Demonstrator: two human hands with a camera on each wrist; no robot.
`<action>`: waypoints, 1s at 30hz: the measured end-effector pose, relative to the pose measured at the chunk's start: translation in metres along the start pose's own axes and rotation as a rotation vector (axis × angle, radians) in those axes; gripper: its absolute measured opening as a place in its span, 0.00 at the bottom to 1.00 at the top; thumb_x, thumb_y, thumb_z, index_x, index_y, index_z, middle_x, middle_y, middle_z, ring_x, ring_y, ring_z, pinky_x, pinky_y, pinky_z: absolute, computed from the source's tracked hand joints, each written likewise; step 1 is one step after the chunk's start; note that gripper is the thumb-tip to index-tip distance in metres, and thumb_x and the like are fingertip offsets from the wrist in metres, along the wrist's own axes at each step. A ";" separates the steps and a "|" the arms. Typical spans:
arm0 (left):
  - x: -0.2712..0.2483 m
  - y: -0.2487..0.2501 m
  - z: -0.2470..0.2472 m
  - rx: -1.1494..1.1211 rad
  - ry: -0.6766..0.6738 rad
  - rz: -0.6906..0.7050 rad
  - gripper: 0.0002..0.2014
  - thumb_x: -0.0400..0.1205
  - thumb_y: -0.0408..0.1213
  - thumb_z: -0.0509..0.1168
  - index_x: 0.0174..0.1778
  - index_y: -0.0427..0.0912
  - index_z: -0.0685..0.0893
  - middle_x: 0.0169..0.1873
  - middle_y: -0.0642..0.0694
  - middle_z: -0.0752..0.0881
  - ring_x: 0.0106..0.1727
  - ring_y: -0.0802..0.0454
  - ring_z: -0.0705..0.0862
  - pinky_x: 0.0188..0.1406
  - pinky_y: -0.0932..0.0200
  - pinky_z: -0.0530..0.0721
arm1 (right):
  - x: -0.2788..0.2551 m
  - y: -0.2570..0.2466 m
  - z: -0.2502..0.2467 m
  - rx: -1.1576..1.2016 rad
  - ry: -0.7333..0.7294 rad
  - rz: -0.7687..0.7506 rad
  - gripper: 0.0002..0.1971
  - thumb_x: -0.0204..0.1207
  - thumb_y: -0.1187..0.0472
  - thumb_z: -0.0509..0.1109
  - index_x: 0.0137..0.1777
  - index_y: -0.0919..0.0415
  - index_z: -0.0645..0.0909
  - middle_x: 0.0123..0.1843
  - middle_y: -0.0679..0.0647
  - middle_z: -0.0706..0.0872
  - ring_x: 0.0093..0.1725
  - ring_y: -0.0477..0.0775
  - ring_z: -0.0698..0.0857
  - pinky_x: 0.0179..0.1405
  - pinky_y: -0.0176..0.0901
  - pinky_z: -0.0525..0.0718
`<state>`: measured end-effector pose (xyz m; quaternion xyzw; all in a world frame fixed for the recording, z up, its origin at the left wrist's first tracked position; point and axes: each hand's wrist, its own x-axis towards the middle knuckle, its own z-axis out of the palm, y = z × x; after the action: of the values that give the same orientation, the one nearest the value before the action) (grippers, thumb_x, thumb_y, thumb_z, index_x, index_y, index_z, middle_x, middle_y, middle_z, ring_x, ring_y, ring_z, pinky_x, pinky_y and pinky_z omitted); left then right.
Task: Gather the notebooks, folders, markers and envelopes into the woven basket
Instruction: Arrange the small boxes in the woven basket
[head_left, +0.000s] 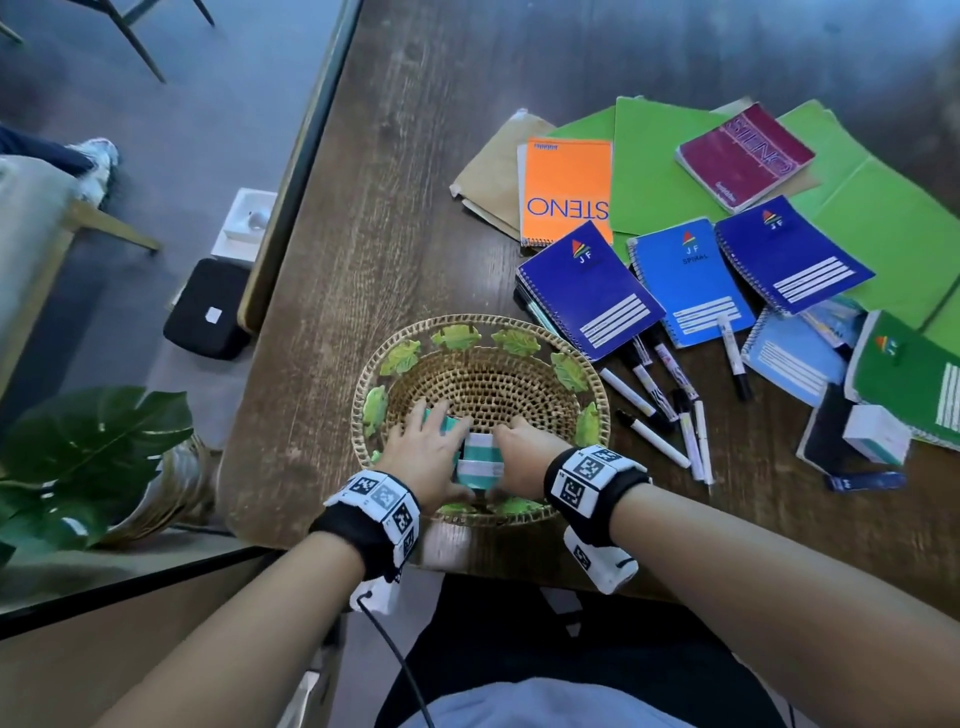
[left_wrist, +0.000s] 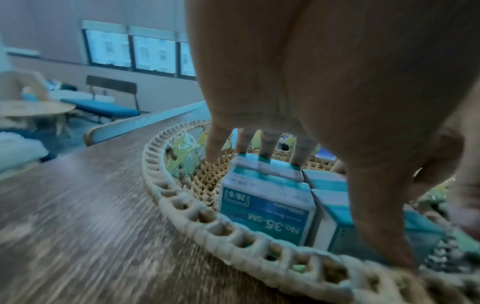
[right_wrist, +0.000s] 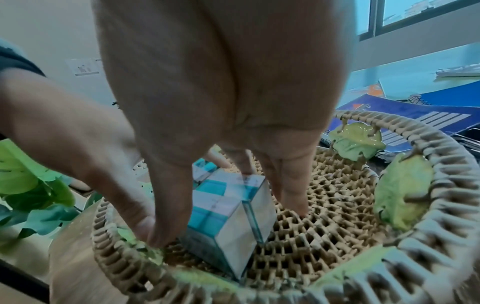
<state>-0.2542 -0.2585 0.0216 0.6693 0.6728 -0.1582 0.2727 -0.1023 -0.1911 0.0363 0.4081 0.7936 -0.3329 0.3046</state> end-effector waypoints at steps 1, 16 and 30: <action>0.002 0.000 0.001 0.035 -0.026 0.010 0.49 0.72 0.62 0.74 0.83 0.53 0.55 0.83 0.41 0.55 0.85 0.35 0.50 0.77 0.31 0.64 | -0.001 0.001 0.002 -0.026 -0.038 0.015 0.42 0.70 0.45 0.83 0.76 0.62 0.66 0.69 0.60 0.74 0.63 0.63 0.83 0.62 0.57 0.84; 0.001 -0.011 -0.007 0.232 0.020 -0.014 0.25 0.78 0.44 0.67 0.71 0.49 0.69 0.66 0.42 0.74 0.67 0.38 0.72 0.57 0.42 0.79 | 0.008 -0.008 0.020 -0.092 0.079 0.012 0.28 0.79 0.54 0.72 0.73 0.68 0.67 0.66 0.64 0.74 0.60 0.64 0.83 0.60 0.62 0.86; 0.009 0.017 -0.007 0.274 -0.015 0.087 0.39 0.78 0.54 0.68 0.82 0.51 0.57 0.74 0.42 0.68 0.74 0.41 0.69 0.73 0.33 0.67 | -0.012 0.016 0.007 0.062 0.127 -0.020 0.37 0.79 0.49 0.72 0.81 0.63 0.61 0.74 0.62 0.74 0.70 0.64 0.81 0.65 0.59 0.83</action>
<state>-0.2382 -0.2457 0.0247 0.7275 0.6132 -0.2417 0.1906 -0.0813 -0.1945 0.0365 0.4295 0.8048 -0.3337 0.2376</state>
